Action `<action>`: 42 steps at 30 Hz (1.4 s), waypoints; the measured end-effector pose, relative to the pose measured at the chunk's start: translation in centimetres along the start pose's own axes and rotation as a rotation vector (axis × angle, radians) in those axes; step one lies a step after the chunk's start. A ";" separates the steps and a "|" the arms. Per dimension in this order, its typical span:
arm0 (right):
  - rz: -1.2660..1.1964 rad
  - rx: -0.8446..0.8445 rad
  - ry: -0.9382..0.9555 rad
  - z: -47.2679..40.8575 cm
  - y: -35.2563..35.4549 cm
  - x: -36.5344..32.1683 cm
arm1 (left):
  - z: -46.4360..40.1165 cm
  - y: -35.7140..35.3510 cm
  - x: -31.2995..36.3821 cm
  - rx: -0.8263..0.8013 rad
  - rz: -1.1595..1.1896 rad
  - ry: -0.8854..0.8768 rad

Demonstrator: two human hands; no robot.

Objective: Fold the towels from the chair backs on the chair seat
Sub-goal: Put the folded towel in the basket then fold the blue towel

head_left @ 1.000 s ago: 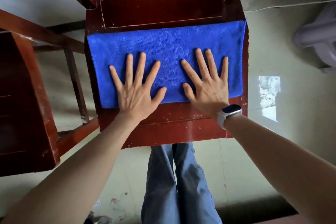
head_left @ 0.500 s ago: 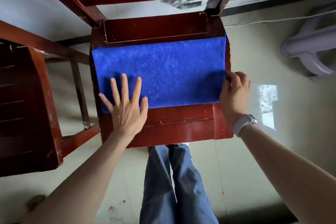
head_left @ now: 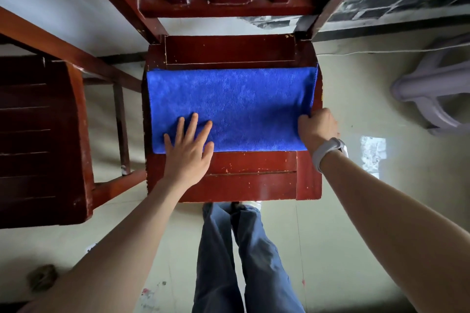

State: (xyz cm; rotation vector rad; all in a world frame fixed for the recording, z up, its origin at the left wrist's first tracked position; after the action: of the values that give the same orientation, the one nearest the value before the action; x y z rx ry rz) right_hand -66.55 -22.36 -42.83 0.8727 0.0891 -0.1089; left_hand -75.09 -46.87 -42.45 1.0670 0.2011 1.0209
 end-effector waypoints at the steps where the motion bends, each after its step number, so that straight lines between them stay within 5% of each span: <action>1: -0.061 -0.031 -0.005 0.3 0.2 0.1 | 0.0 0.3 -0.1 -0.001 0.034 -0.001; 8: -0.452 -0.192 0.112 4.3 2.6 -3.0 | 1.0 2.5 -1.3 0.237 0.587 0.150; 15: -0.263 -0.404 0.418 12.1 -2.4 -9.1 | 4.3 5.1 -2.9 0.330 1.568 0.642; 20: -0.140 -0.509 0.442 16.5 -8.8 -12.6 | 4.7 3.9 -5.0 0.378 1.804 0.685; 30: 0.149 -0.398 0.531 16.7 -12.6 -14.6 | 4.0 3.0 -7.0 0.361 1.730 0.655; 36: 0.453 0.067 1.019 14.2 -10.4 -16.4 | 3.2 2.1 -6.9 0.459 1.320 0.680; 42: 0.866 0.068 1.230 13.2 -12.6 -16.2 | 3.0 1.6 -7.2 0.465 1.038 0.686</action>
State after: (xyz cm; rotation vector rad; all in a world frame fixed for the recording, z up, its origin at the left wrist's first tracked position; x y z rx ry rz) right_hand -83.78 -39.63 -41.95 0.8715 0.8400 1.2565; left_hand -78.24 -54.14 -41.95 1.2080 0.4758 2.3621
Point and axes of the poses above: each hand's wrist, its own z-axis away from the middle knuckle, its own y-axis out of the back of the hand, x = y × z, the point moved 1 cm from there along -z, towards the middle knuckle, and after that the axes turned 8 degrees about -y, right-handed, at the moved point
